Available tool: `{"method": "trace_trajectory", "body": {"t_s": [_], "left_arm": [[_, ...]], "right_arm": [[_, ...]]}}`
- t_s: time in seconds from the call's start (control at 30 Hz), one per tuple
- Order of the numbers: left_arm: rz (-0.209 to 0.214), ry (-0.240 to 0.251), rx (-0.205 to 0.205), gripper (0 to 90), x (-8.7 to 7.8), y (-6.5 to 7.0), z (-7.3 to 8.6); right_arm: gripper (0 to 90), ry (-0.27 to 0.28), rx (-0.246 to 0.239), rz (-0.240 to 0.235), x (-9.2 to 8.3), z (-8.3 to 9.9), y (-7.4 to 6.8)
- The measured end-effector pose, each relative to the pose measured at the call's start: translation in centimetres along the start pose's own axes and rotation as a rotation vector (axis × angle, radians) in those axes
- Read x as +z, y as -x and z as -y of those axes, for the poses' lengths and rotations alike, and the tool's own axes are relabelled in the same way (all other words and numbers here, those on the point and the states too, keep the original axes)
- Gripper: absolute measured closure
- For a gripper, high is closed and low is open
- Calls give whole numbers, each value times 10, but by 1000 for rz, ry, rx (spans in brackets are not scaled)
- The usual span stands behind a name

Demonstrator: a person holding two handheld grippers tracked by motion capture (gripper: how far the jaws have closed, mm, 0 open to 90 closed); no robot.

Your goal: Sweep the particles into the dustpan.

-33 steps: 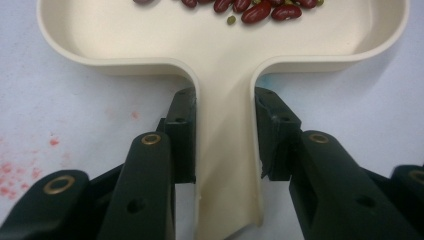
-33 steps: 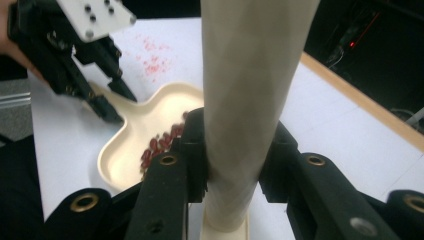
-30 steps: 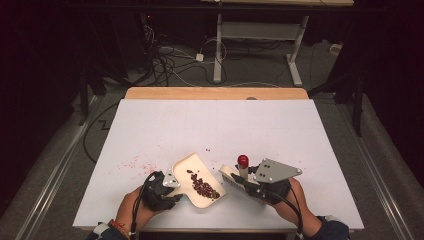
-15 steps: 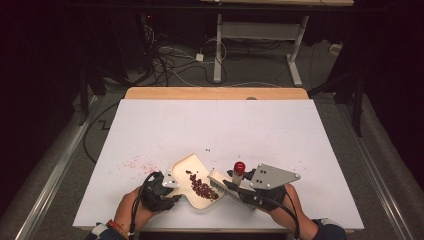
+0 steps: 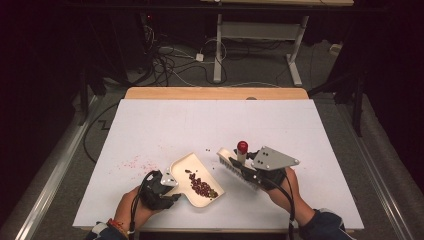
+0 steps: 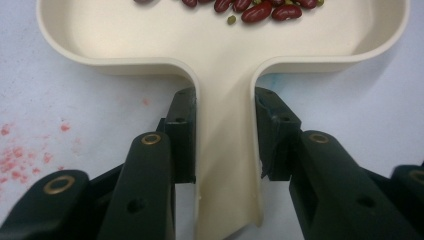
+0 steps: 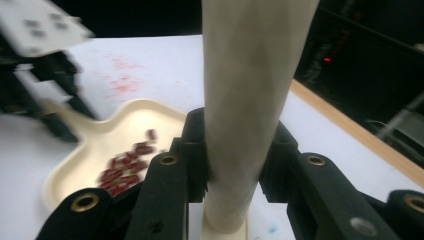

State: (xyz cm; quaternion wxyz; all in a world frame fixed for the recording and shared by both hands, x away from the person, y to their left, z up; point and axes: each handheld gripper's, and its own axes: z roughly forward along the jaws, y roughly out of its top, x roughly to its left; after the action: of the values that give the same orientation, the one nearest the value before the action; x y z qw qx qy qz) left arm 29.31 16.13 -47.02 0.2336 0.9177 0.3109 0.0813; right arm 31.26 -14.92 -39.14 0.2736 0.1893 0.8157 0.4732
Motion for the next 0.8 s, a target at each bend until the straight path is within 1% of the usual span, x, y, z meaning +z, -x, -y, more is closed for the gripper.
{"method": "trace_trajectory", "body": {"t_s": [0.07,0.1,0.17,0.2,0.33,0.4,0.43,0.5,0.6,0.7,0.8], "left_arm": [[-1,0,-3,634,0,-1,-1],[-3,0,-4,634,1,-2,-1],[-2,0,-9,634,1,-3,-2],[-2,-1,-10,634,2,-4,-2],[-6,-1,-12,634,2,-5,-2],[-5,-2,-12,634,2,-6,-2],[-8,0,-13,634,2,-6,-2],[-8,1,-14,634,2,-6,-2],[-7,1,-18,634,2,-7,-1],[-8,2,-20,634,2,-8,-1],[-8,3,-25,634,2,-9,-1]], "right_arm": [[704,-10,2,14,10,0,5],[705,-16,15,15,14,0,6],[705,-40,27,-5,23,-1,5],[705,-51,24,-15,26,-1,2],[705,-72,-2,-74,31,-7,-17],[705,-53,13,-133,31,-11,-24],[705,-48,9,-155,30,-13,-27],[705,-33,-13,-149,26,-16,-32],[704,-2,-8,-141,18,-20,-30],[704,12,-13,-104,14,-20,-21],[704,11,-7,-60,17,-17,-6]]}}
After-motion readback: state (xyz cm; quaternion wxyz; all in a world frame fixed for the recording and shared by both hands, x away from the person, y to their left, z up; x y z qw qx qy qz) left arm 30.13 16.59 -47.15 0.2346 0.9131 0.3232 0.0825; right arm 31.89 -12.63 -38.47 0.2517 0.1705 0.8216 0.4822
